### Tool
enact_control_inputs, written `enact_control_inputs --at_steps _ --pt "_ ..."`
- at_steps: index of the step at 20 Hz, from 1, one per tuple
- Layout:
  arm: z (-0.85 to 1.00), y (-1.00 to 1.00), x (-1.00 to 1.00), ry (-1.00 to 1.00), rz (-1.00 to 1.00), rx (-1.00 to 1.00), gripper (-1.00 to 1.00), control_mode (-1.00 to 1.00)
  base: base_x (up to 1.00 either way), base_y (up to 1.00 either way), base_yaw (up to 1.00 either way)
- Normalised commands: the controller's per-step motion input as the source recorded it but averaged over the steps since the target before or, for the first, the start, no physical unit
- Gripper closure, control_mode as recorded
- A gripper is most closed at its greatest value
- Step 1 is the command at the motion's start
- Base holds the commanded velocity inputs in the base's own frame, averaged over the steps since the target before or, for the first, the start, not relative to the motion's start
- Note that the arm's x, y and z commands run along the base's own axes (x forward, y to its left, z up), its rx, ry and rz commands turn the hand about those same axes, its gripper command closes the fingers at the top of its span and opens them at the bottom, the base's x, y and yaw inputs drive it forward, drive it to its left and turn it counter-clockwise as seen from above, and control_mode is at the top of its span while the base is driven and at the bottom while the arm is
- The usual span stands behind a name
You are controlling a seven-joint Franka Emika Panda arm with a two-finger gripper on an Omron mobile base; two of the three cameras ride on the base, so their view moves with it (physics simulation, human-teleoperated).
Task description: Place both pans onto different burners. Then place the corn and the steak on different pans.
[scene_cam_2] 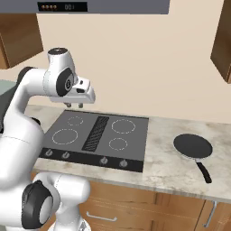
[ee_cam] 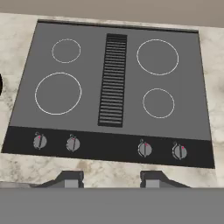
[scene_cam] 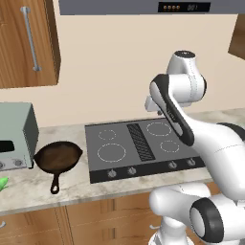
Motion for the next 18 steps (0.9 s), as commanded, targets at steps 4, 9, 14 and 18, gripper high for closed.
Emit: enact_control_inputs --at_steps 4,9,14,18 --pt "0.0 -0.32 0.0 0.0 0.0 0.0 -1.0 -1.0 0.0 0.0 0.0" --pt "0.0 -0.74 0.0 0.0 0.0 -0.01 -1.0 -1.0 0.0 0.0 0.0" --pt "-0.11 -0.66 -0.03 0.0 0.0 -0.04 -1.0 -1.0 0.0 0.0 0.0" --pt "-0.16 -0.65 -0.12 0.05 0.0 0.0 -1.0 -1.0 0.0 0.0 0.0"
